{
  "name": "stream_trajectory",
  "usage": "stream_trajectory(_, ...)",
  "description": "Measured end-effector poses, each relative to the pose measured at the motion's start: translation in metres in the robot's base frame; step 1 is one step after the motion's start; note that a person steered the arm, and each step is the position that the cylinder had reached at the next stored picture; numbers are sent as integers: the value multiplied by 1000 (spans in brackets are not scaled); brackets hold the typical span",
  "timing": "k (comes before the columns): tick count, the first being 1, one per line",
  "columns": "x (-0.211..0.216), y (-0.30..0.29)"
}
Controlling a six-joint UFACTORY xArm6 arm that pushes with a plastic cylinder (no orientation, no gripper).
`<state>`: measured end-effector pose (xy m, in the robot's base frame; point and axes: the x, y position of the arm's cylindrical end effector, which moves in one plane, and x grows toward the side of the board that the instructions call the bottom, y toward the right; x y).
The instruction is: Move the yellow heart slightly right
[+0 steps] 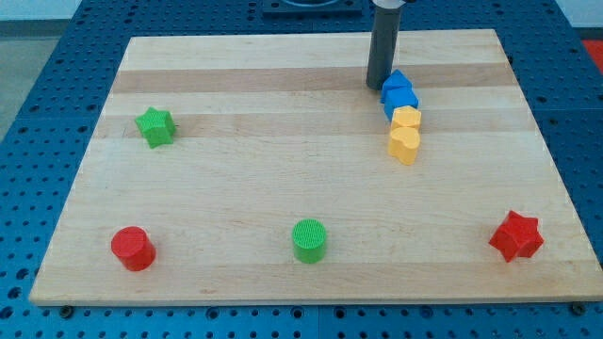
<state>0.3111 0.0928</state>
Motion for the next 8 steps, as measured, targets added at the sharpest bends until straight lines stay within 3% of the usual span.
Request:
stream_trajectory(2, 24, -48)
stream_trajectory(5, 119, -48)
stream_trajectory(8, 123, -16)
